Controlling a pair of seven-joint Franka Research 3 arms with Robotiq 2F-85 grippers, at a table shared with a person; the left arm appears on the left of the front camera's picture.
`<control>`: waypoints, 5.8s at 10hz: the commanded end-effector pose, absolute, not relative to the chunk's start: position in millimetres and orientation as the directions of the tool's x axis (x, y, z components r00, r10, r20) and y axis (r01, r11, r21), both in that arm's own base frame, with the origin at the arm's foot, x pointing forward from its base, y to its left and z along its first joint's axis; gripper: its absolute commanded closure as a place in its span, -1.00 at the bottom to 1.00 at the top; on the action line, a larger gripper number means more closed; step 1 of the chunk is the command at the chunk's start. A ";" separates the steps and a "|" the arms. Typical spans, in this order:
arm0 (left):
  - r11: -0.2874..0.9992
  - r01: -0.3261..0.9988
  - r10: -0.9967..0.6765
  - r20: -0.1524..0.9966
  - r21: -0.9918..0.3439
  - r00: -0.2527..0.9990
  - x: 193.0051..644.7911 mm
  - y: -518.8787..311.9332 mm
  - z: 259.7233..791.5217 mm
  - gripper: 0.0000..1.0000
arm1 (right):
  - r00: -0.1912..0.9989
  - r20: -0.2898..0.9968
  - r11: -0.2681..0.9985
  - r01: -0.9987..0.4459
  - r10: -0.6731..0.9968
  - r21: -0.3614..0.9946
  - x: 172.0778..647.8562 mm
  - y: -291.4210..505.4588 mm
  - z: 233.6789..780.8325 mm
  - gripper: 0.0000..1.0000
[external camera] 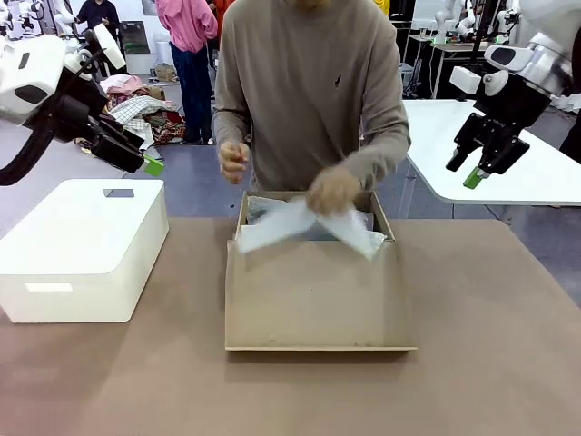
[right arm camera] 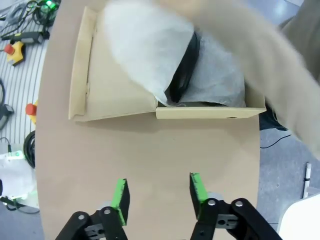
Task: Pack the shoes into the box.
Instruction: Close the Shoes Box.
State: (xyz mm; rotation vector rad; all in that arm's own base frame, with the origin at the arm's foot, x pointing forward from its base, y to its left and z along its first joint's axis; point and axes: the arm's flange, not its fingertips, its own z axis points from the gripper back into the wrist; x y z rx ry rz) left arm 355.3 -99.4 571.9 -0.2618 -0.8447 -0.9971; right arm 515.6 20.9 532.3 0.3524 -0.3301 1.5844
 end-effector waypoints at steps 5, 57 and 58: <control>0.529 0.832 -0.628 0.736 0.167 0.252 356.1 -97.8 571.2 -1.00 | -0.018 0.416 -0.001 -0.999 0.909 -0.042 525.6 17.2 527.8 1.00; 0.529 0.832 -0.628 0.736 0.167 0.252 356.1 -97.8 571.2 -1.00 | -0.105 0.737 -0.279 -0.953 0.668 0.117 486.1 43.8 290.2 1.00; 0.529 0.832 -0.628 0.736 0.167 0.252 356.1 -97.8 571.2 -1.00 | -0.096 0.744 -0.270 -0.956 0.662 0.117 487.1 46.2 285.9 1.00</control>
